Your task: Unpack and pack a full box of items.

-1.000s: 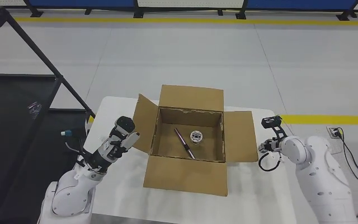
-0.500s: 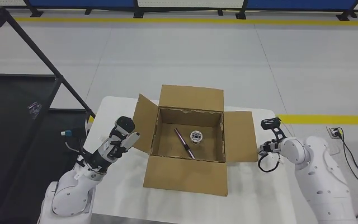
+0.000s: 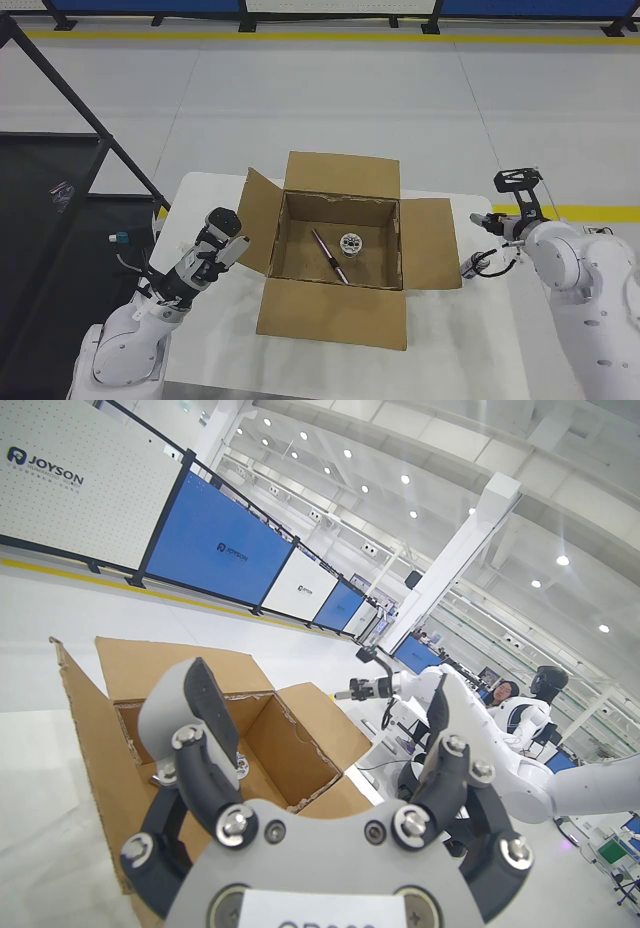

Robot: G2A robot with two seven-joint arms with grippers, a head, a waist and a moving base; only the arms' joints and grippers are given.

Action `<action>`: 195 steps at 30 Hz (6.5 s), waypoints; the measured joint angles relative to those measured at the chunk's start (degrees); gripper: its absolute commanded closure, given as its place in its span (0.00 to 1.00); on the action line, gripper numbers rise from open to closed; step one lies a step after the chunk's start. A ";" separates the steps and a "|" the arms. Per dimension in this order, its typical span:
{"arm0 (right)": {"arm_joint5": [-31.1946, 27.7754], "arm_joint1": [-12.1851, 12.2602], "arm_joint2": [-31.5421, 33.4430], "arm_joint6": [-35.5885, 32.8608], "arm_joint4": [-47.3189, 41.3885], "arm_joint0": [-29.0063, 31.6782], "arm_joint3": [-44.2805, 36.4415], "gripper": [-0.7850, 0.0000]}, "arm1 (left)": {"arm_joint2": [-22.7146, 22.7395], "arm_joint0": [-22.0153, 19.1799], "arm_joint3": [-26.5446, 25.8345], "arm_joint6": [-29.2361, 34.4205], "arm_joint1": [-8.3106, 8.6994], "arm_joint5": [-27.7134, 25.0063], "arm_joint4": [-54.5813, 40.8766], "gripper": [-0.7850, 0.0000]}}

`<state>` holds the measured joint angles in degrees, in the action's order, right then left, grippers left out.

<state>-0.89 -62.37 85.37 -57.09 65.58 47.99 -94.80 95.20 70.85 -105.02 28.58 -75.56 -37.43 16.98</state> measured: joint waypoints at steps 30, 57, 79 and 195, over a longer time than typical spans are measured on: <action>-0.22 -13.37 -45.42 13.70 -18.29 -21.20 31.34 0.00 | 1.90 3.66 -2.83 -5.16 0.45 1.61 1.55 0.00; -3.20 -20.78 -48.42 22.04 -19.10 -27.30 50.72 1.00 | 1.90 3.66 -2.83 -5.16 0.45 1.61 1.55 0.00; -5.47 -7.43 -12.46 0.46 -7.49 3.60 -12.84 1.00 | 1.90 3.66 -2.83 -5.16 0.45 1.61 1.55 0.00; -4.81 -2.53 -0.08 9.78 -3.62 18.66 -22.16 0.06 | 3.46 6.98 -4.95 -9.32 0.93 2.49 2.98 0.00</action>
<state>-5.70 -64.91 85.29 -47.31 61.97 66.64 -116.96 98.66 77.83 -109.97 19.25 -74.63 -34.94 19.95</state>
